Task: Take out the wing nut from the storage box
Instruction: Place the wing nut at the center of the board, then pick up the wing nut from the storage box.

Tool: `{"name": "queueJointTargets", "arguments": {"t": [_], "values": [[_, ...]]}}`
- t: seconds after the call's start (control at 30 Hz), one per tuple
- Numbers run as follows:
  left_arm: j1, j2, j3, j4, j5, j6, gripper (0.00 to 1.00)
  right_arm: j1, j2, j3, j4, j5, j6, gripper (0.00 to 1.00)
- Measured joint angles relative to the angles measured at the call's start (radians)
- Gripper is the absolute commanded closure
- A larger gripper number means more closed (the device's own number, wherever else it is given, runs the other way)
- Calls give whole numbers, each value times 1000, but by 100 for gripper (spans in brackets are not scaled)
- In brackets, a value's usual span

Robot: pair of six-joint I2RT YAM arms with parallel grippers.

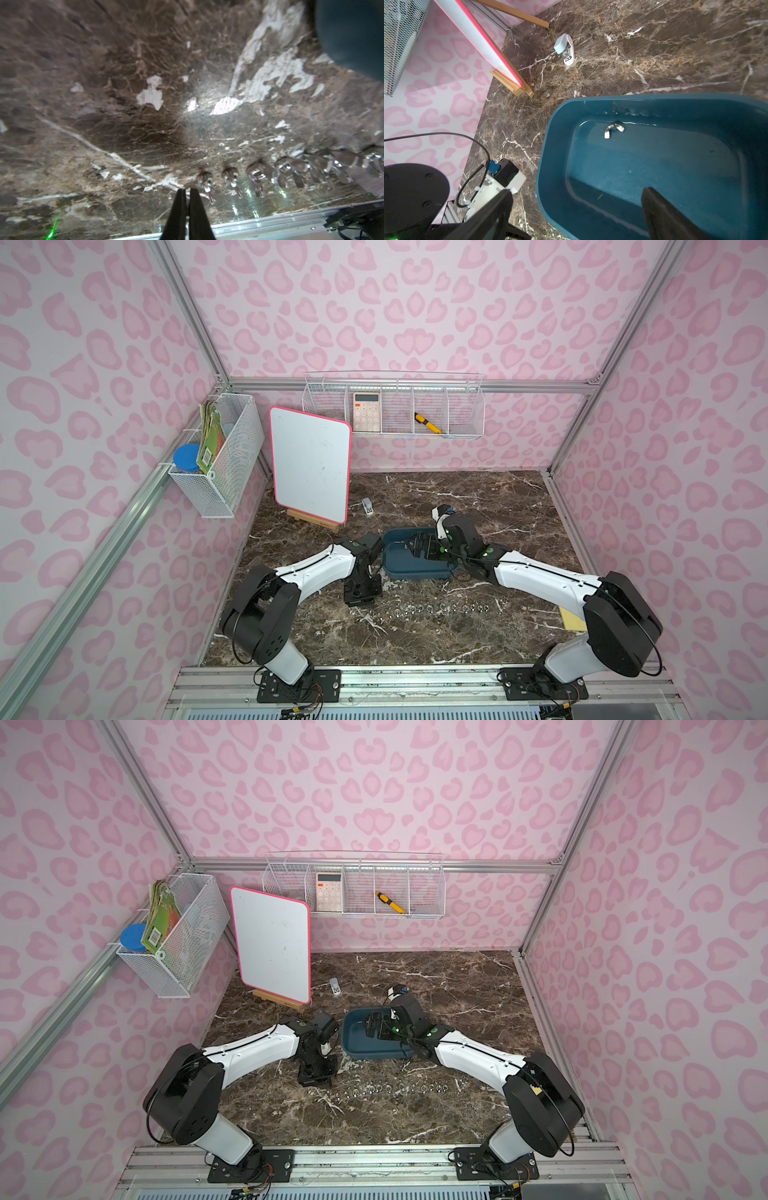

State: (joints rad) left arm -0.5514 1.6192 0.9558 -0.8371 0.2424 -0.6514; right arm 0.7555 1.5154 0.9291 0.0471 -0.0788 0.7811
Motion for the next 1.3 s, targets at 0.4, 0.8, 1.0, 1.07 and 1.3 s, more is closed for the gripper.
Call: {"name": "queueJointTargets", "arguments": {"t": [0.4,0.8,1.0,1.07,1.3], "values": [[-7,22,-16,12,-3,-5,76,0,-2,0,-6,7,0,1],[-2,-51,84,-29,-48,9,50,-4,-47,-23,-13,32,0,1],[12,-50,238,-42,-81,66,43,-18,-115,-64,-21,56,0,1],[17,-30,292,-36,-105,86,37,-24,-145,-84,-21,67,0,1],[25,79,411,18,-127,156,33,-33,-251,-137,-29,105,0,1]]}}
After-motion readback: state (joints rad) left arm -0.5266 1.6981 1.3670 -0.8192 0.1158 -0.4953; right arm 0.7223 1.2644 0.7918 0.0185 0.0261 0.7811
